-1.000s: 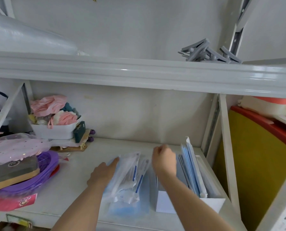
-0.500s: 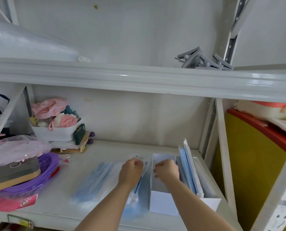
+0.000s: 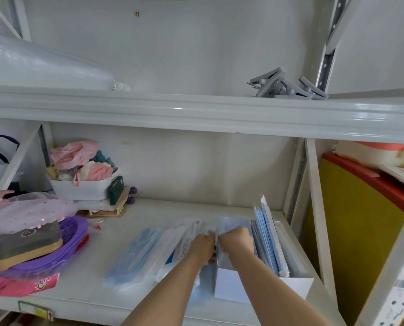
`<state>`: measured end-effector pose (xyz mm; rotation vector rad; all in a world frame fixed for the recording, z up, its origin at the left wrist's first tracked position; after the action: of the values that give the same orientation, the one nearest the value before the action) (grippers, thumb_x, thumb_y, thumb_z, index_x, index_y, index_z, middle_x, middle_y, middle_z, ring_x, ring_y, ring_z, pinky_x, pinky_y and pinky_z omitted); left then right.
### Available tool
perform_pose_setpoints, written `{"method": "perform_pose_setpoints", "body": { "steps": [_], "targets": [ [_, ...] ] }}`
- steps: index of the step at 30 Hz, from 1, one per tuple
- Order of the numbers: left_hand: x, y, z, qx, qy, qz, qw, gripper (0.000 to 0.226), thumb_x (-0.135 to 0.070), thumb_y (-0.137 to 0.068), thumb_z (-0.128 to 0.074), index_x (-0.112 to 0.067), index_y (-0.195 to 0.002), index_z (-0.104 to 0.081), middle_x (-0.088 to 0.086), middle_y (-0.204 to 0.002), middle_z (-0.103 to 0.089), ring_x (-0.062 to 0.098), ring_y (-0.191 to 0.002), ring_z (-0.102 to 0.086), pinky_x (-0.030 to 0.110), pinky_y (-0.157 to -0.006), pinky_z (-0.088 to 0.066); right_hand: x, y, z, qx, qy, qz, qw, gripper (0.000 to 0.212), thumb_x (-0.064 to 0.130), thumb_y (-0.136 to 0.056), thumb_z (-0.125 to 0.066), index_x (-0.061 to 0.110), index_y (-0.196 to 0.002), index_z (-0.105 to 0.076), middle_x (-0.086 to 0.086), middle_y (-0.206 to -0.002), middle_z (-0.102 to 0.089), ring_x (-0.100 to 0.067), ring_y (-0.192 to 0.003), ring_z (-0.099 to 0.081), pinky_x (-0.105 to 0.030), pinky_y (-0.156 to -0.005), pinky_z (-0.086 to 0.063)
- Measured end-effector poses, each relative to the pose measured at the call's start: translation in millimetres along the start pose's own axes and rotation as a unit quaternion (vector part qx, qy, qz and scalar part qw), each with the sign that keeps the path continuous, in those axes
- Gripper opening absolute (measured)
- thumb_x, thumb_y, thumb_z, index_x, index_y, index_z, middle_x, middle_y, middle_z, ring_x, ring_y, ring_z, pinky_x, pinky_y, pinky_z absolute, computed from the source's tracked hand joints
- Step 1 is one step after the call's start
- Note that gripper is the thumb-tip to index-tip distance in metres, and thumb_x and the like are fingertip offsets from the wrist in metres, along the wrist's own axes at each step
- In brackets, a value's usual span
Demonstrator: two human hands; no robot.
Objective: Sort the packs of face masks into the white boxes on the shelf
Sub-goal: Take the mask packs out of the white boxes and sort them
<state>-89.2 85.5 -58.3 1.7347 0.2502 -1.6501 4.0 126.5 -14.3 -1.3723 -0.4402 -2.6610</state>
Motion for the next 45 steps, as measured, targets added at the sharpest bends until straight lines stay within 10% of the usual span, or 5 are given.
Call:
{"method": "perform_pose_setpoints", "body": {
  "steps": [16, 22, 30, 38, 45],
  "targets": [
    [-35, 29, -3, 0.05, 0.174, -0.053, 0.982, 0.045, -0.034, -0.103, -0.036, -0.007, -0.137, -0.046, -0.009, -0.083, -0.051, 0.005, -0.074, -0.052, 0.023, -0.063, -0.043, 41, 51, 7, -0.123, 0.001, 0.197, 0.973, 0.025, 0.027, -0.094, -0.041, 0.016, -0.109, -0.059, -0.008, -0.098, -0.068, -0.03, -0.091, -0.064, -0.031, -0.068, -0.046],
    [-34, 25, 27, -0.093, 0.166, -0.076, 0.979, 0.033, -0.027, -0.09, -0.061, 0.002, -0.105, -0.064, 0.019, -0.096, -0.068, 0.034, -0.086, -0.067, 0.039, -0.07, -0.057, 29, 49, 14, -0.07, -0.133, 0.147, 0.978, 0.03, 0.023, -0.096, -0.039, 0.011, -0.113, -0.061, -0.011, -0.105, -0.068, -0.027, -0.09, -0.061, -0.032, -0.076, -0.048],
    [-12, 10, 150, -0.275, 0.033, -0.052, 0.96, 0.041, -0.023, -0.084, -0.072, 0.003, -0.114, -0.062, 0.023, -0.114, -0.065, 0.038, -0.1, -0.064, 0.045, -0.086, -0.056, -34, 20, 15, 0.172, 0.333, 0.223, 0.9, 0.039, 0.052, -0.09, -0.052, 0.018, -0.105, -0.064, -0.002, -0.098, -0.064, -0.027, -0.109, -0.061, -0.03, -0.081, -0.046],
    [49, 4, 205, -0.276, -0.325, 0.116, 0.897, 0.085, -0.062, -0.072, -0.07, -0.009, -0.132, -0.043, 0.014, -0.13, -0.051, 0.032, -0.117, -0.05, 0.037, -0.089, -0.041, -37, 8, 30, 0.051, 0.625, 0.312, 0.714, 0.03, 0.019, -0.096, -0.053, 0.014, -0.126, -0.054, -0.006, -0.127, -0.058, -0.024, -0.123, -0.051, -0.036, -0.107, -0.03],
    [79, -42, 199, -0.185, -0.286, 0.091, 0.936, 0.079, -0.065, -0.079, -0.058, -0.004, -0.13, -0.054, 0.015, -0.125, -0.059, 0.035, -0.113, -0.055, 0.043, -0.103, -0.042, -49, 9, 52, 0.08, 0.605, 0.296, 0.735, 0.028, 0.035, -0.097, -0.044, 0.016, -0.115, -0.056, 0.002, -0.093, -0.051, -0.023, -0.11, -0.058, -0.052, -0.115, -0.006]
  ]
}}
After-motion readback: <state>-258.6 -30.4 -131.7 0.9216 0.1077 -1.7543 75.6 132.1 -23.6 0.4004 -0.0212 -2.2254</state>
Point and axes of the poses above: each hand's wrist, its own y-axis away from the middle knuckle, its own z-axis out of the back of the hand, x = y × z, the point moved 3 cm from there along -y, towards the middle knuckle
